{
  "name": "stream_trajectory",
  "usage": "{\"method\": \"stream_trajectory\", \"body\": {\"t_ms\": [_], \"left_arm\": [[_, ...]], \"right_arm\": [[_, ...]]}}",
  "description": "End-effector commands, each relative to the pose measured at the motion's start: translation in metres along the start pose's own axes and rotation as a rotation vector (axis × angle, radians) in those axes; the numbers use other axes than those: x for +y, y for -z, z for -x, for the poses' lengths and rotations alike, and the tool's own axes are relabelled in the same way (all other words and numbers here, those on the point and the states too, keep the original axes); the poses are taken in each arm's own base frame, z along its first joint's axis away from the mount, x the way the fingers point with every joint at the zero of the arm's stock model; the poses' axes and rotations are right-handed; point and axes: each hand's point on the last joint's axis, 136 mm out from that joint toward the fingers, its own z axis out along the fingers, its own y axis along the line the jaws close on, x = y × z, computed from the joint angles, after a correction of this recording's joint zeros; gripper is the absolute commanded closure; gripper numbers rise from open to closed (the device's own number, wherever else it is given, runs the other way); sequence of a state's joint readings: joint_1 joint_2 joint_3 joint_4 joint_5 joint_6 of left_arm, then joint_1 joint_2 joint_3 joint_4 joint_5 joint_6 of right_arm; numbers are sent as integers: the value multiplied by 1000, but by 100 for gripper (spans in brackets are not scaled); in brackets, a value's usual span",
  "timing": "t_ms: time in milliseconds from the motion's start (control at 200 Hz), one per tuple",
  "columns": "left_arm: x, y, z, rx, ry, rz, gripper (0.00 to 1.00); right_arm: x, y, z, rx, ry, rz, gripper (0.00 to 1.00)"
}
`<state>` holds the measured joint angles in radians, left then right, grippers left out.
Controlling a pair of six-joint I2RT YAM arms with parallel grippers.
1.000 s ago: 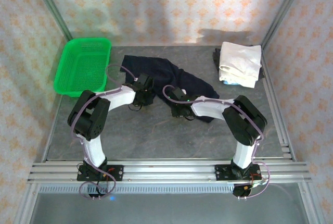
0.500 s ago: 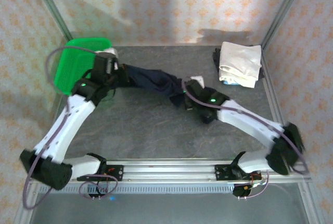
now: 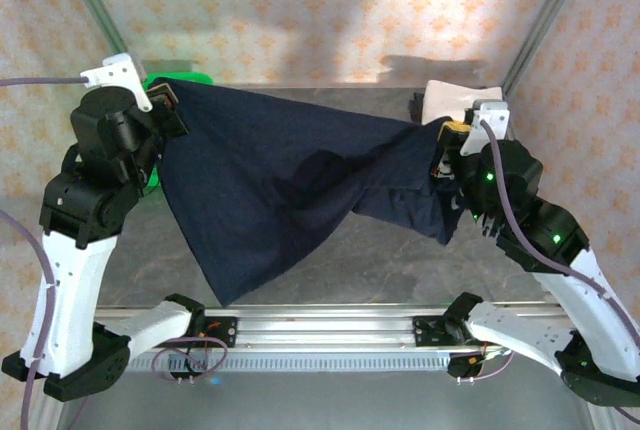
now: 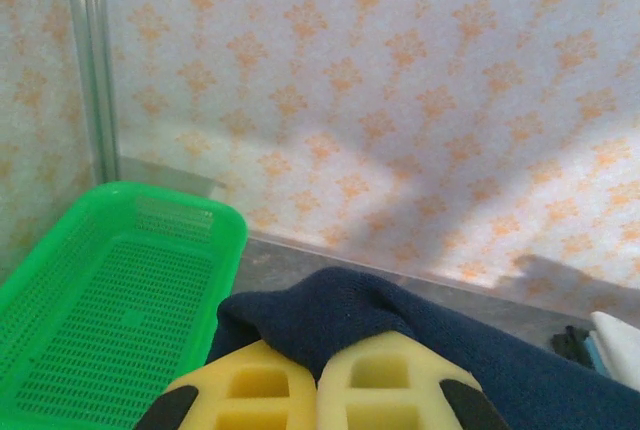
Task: Fold and stack the t-shirts
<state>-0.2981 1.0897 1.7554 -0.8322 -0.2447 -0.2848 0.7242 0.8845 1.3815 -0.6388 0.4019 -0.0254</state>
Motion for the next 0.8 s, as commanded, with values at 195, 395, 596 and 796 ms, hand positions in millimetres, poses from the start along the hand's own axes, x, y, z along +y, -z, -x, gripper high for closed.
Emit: {"method": "stream_trajectory", "body": {"t_ms": [195, 395, 596, 796], "left_arm": [[-6, -110, -82, 268, -88, 92, 100], [28, -191, -157, 539, -23, 200, 100], [33, -211, -182, 634, -1, 173, 44], [13, -192, -188, 632, -61, 80, 30]], "right_arm": [[4, -88, -91, 304, 114, -96, 100], [-28, -149, -130, 510, -13, -173, 100], [-11, -141, -93, 376, -85, -58, 100], [-21, -134, -129, 450, -92, -102, 100]]}}
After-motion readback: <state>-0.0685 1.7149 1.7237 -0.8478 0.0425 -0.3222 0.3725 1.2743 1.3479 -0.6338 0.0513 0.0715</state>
